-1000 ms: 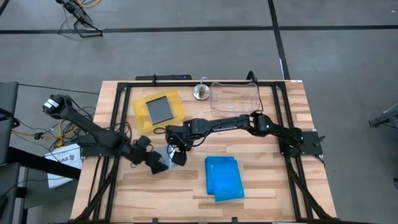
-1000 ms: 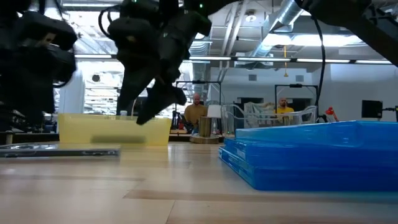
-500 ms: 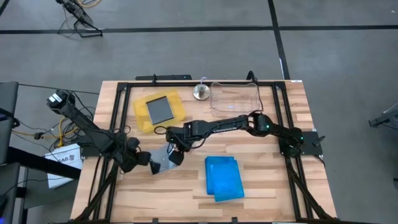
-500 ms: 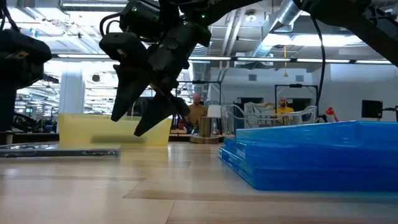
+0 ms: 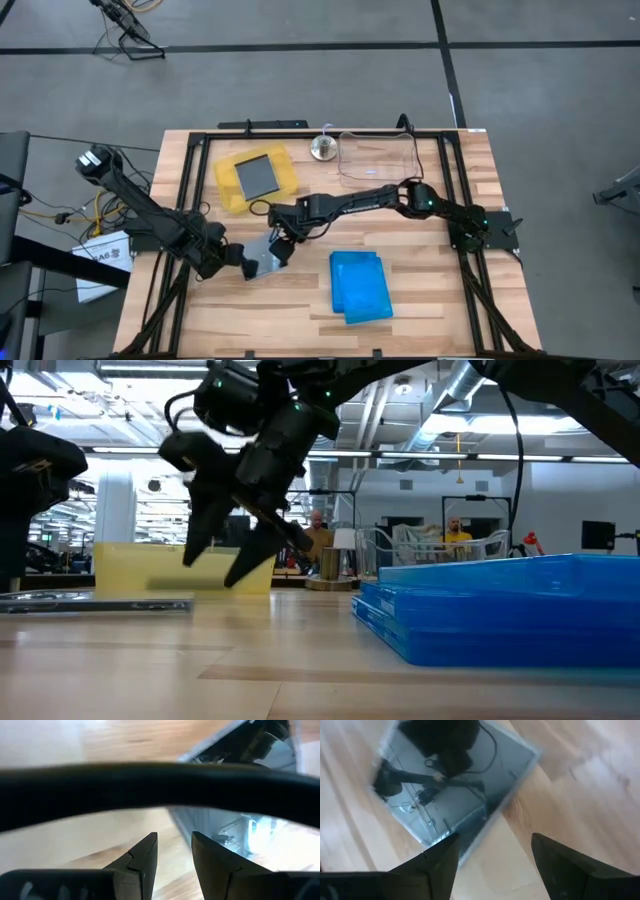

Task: Pick & place jewel cases by type
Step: Put the black CD case into the yellow bin

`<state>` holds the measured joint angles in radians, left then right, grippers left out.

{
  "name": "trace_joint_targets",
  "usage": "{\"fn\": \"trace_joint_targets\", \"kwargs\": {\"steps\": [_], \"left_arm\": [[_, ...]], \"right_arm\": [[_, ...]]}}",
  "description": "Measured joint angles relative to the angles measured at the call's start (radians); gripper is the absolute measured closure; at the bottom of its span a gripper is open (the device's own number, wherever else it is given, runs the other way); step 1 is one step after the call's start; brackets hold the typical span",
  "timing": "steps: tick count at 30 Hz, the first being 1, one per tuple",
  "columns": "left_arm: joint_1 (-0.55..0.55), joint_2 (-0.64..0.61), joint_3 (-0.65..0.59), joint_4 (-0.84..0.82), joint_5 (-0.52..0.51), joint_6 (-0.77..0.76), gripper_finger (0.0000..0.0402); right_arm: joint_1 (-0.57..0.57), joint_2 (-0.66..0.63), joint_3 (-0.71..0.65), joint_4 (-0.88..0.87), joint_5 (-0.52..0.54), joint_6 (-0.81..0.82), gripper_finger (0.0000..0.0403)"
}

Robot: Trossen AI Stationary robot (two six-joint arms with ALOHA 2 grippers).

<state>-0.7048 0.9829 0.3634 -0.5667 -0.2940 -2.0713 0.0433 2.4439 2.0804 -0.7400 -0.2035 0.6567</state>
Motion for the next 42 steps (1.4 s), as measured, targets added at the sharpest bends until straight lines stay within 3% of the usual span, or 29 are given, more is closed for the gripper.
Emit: {"fn": "trace_joint_targets", "kwargs": {"steps": [10,18,22,42], "left_arm": [[0.001,0.166,0.006,0.120,0.009,0.019,0.0279],[0.001,0.171,0.004,0.150,-0.006,-0.060,0.0181],[0.001,0.172,0.002,0.187,-0.033,-0.087,0.0155],[0.037,0.187,0.002,0.202,-0.032,-0.092,0.0192]], "right_arm": [[0.006,0.000,-0.057,0.048,-0.022,0.077,0.0163],[0.022,0.000,-0.058,0.068,-0.034,0.097,0.0163],[0.031,0.000,-0.058,0.074,-0.036,0.098,0.0163],[0.038,0.037,-0.052,0.144,-0.073,0.215,0.0163]]}}
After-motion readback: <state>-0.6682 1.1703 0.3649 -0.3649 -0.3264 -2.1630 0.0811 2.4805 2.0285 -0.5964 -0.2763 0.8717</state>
